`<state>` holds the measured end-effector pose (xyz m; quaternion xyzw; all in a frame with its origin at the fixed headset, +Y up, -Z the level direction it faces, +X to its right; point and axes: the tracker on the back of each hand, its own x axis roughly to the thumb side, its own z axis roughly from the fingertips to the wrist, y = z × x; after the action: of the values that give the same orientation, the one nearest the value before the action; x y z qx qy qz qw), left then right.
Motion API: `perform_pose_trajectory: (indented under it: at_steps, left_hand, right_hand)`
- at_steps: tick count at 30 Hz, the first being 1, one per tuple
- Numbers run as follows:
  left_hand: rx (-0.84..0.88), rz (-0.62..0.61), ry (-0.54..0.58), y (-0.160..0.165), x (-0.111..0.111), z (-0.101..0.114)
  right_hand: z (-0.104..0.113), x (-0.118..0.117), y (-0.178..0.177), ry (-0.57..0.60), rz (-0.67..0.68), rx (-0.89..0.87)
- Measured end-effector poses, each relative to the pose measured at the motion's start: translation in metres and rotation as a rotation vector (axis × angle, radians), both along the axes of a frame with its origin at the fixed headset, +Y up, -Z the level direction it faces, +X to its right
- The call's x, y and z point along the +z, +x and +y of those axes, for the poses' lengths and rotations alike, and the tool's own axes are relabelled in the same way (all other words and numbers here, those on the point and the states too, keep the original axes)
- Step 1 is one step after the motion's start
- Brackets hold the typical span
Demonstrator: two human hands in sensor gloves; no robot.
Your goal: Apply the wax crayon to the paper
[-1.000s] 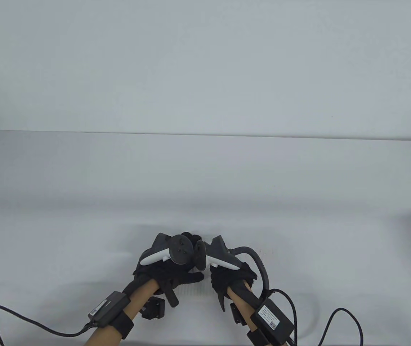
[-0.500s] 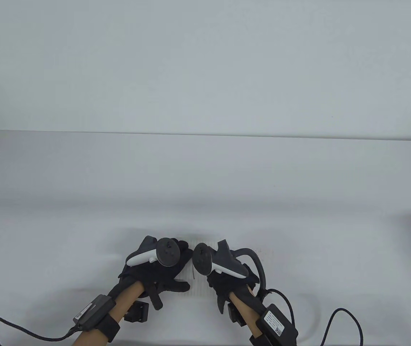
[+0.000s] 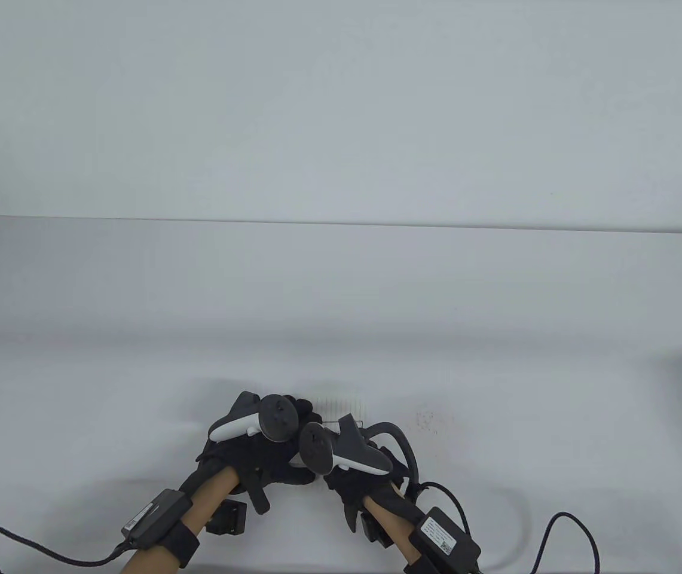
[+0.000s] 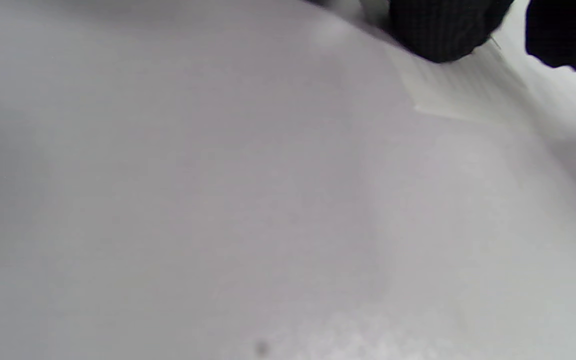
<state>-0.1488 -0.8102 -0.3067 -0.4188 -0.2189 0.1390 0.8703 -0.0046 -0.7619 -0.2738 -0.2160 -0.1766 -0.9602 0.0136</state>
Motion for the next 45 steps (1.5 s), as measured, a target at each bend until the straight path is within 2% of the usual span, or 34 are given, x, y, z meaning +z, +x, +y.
perform_pose_trajectory:
  at_steps: [9, 17, 26, 33, 39, 42, 45]
  left_hand:
    - [0.005, 0.001, -0.010, 0.000, 0.000, 0.000]
    - [-0.003, 0.000, -0.009, 0.000, 0.000, 0.000]
    - [0.000, 0.003, -0.012, 0.000, 0.000, -0.001]
    - [-0.002, 0.003, -0.011, -0.001, -0.001, -0.001]
    - [0.038, 0.041, 0.000, -0.003, 0.000, -0.003]
    - [0.029, 0.048, 0.042, -0.002, 0.001, -0.002]
    - [0.011, 0.048, 0.080, -0.001, 0.003, -0.001]
  right_hand:
    - [0.001, 0.001, -0.006, 0.034, -0.017, 0.083]
    - [0.004, -0.007, 0.007, -0.061, -0.142, 0.213]
    - [0.004, -0.014, 0.026, -0.132, -0.227, 0.268]
    - [0.003, -0.016, 0.027, -0.148, -0.238, 0.267]
    - [0.004, -0.019, 0.038, -0.174, -0.222, 0.186]
    - [0.004, -0.025, 0.047, -0.120, -0.293, 0.020]
    - [0.002, -0.028, 0.050, -0.099, -0.302, -0.007]
